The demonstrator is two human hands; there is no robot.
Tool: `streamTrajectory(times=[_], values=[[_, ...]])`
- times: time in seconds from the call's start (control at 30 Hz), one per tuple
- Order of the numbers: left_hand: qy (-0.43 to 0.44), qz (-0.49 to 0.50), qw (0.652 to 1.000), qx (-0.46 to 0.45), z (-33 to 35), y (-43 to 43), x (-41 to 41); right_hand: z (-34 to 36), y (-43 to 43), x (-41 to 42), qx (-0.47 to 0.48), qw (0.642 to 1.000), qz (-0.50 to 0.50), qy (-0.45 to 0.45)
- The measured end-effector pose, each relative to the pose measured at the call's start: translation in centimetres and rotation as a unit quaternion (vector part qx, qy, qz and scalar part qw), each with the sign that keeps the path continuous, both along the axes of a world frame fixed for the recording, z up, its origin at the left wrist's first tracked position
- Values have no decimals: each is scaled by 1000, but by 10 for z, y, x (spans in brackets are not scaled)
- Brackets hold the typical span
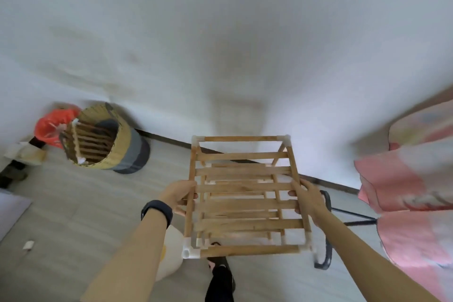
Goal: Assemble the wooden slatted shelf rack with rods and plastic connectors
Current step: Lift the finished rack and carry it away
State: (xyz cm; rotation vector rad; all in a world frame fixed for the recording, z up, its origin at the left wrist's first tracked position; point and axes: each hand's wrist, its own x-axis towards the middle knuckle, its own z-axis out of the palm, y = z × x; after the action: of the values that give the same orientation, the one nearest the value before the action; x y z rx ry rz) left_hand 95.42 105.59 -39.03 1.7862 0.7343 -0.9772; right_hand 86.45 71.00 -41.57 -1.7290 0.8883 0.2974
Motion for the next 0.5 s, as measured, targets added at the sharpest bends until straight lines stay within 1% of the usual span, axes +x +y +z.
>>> streamTrajectory(times=[0.07,0.2,0.3,0.5], values=[[16,-26,999,-6,-18,-3,36,-20,-3,22,26,998,-34,35],[26,-40,999,1,-55,-11,95,-64,3,61,62,990,-95,82],[21,-50,998,14,-90,-19,132,-100,8,87,90,979,-157,95],[-1,-56,998,29,-154,-43,190,-166,8,129,90,964,-233,92]])
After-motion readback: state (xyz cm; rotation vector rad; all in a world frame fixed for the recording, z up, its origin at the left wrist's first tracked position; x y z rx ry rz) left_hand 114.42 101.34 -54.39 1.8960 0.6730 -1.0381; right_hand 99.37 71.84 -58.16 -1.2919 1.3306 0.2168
